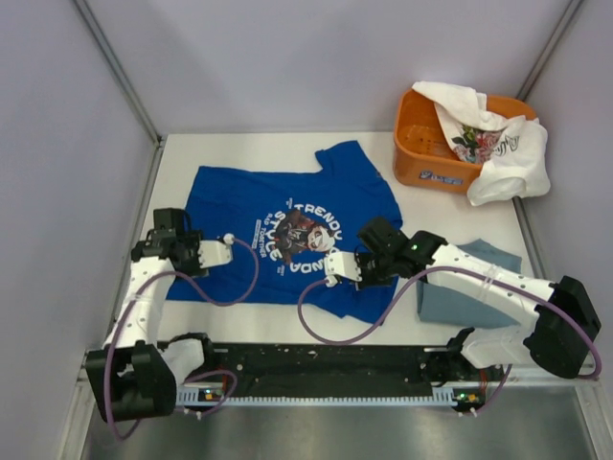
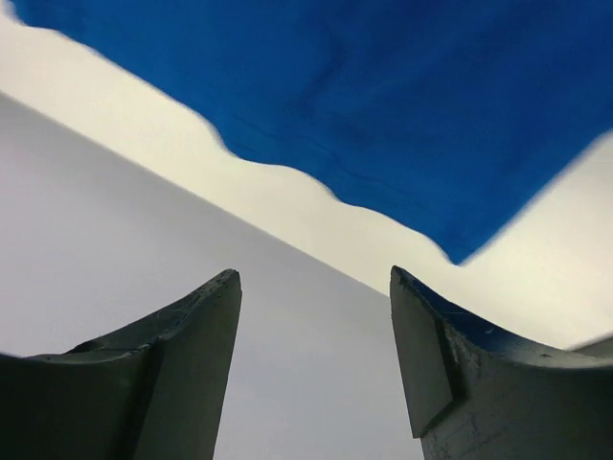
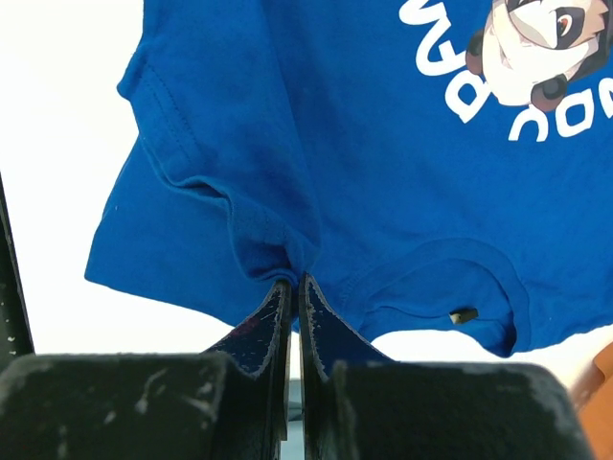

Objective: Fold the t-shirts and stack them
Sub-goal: Flatten out the tshirt, then grap the side of the flattened tshirt closest away from the robot with both arms

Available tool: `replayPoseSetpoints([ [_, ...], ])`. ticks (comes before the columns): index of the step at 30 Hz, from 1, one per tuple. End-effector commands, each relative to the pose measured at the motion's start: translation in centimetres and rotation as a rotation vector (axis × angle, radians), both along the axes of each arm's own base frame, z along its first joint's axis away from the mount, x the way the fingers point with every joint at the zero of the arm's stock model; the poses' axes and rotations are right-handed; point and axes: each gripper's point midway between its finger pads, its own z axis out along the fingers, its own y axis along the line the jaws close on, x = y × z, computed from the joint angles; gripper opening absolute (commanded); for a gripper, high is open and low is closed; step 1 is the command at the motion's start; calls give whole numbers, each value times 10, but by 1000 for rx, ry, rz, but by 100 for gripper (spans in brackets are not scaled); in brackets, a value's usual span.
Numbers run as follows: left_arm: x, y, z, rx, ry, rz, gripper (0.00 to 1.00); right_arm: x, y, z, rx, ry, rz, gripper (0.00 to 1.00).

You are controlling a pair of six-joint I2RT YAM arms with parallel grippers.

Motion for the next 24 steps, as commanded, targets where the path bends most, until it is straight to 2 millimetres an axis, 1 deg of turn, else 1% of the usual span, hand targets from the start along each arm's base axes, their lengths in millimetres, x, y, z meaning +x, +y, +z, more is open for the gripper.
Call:
replayPoseSetpoints([
  [1,-66,15,-47,6,237,2,67,6,17,23,78,-47,9,0],
  [4,-77,26,-57,1,251,19,68,6,17,24,83,-46,12,0],
  [10,-73,33,-77,-1,217,30,70,4,18,20,83,-30,12,0],
  [14,-68,47,-88,18,204,63,70,4,16,20,78,-32,2,0],
  [16,-69,52,-92,14,218,84,69,3,15,19,76,-32,1,0],
  [20,-85,55,-105,14,274,89,66,3,13,20,78,-38,-8,0],
  [21,-88,54,-108,12,279,84,63,3,12,20,77,-39,-12,0],
  [22,-88,53,-109,9,274,79,57,3,11,22,79,-42,-18,0],
  [23,-88,52,-109,6,266,80,44,3,9,21,74,-43,-22,0],
  [24,-87,52,-108,2,253,85,34,3,7,23,76,-51,-25,0],
])
